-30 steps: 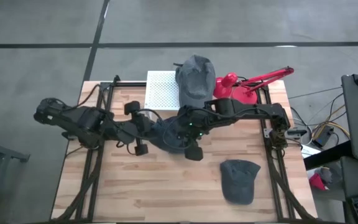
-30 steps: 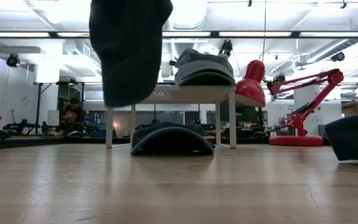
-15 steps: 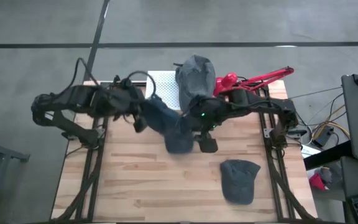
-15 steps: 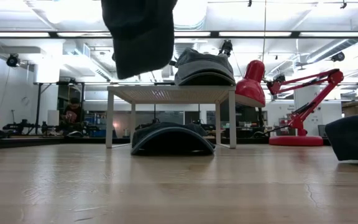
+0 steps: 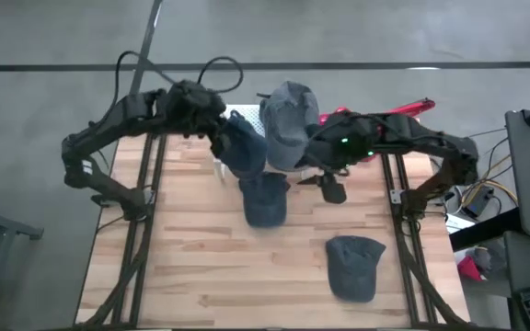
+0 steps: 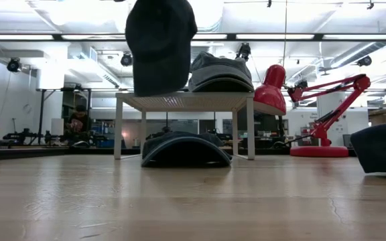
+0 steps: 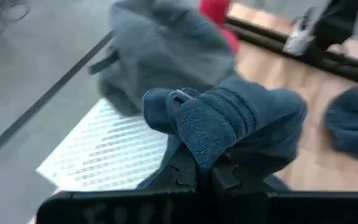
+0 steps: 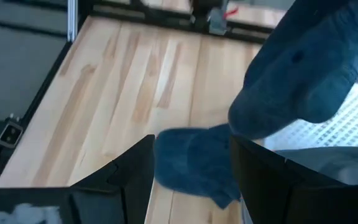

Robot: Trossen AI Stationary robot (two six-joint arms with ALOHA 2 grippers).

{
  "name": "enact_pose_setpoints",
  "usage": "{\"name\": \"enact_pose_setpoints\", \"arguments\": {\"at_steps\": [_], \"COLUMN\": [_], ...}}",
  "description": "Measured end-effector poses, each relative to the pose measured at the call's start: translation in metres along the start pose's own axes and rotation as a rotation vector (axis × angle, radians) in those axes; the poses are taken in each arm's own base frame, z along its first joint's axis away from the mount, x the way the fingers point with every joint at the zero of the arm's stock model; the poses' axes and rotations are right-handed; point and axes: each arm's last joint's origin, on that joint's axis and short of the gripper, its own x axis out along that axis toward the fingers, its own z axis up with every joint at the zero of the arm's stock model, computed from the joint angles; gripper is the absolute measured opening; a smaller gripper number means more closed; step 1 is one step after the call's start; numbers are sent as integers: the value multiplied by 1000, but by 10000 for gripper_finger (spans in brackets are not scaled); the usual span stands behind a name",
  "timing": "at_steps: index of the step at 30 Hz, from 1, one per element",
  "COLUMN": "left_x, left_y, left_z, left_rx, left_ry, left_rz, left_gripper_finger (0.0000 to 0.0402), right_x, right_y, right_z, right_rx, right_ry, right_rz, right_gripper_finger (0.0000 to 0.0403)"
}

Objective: Pick & Place hat
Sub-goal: Put the top right blue cap on the shelf

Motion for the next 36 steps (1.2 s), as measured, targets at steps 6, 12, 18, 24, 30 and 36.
{"name": "enact_pose_setpoints", "arguments": {"at_steps": [6, 12, 18, 24, 30, 36], "left_x": [10, 28, 50, 66, 81, 97], "left_y": [24, 34, 53, 72, 85, 94], "left_z": [17, 35, 43, 42, 45, 43], "left_rx": [-38, -24, -32, -59, -57, -56], "left_ry": [106, 134, 167, 207, 203, 243], "left_rz": [101, 138, 190, 239, 251, 267], "left_gripper_finger": [0, 0, 0, 0, 0, 0], "right_x": [-19, -30, -35, -34, -33, -33], "right_y": [4, 8, 11, 11, 11, 11], "right_z": [-24, -42, -53, -59, -59, -59], "right_rx": [10, -1, 10, 27, 0, -2], "right_ry": [-113, -201, -212, -202, -200, -200], "right_rz": [-24, -38, -39, -36, -40, -40], "right_gripper_finger": [203, 203, 203, 203, 203, 203]}}
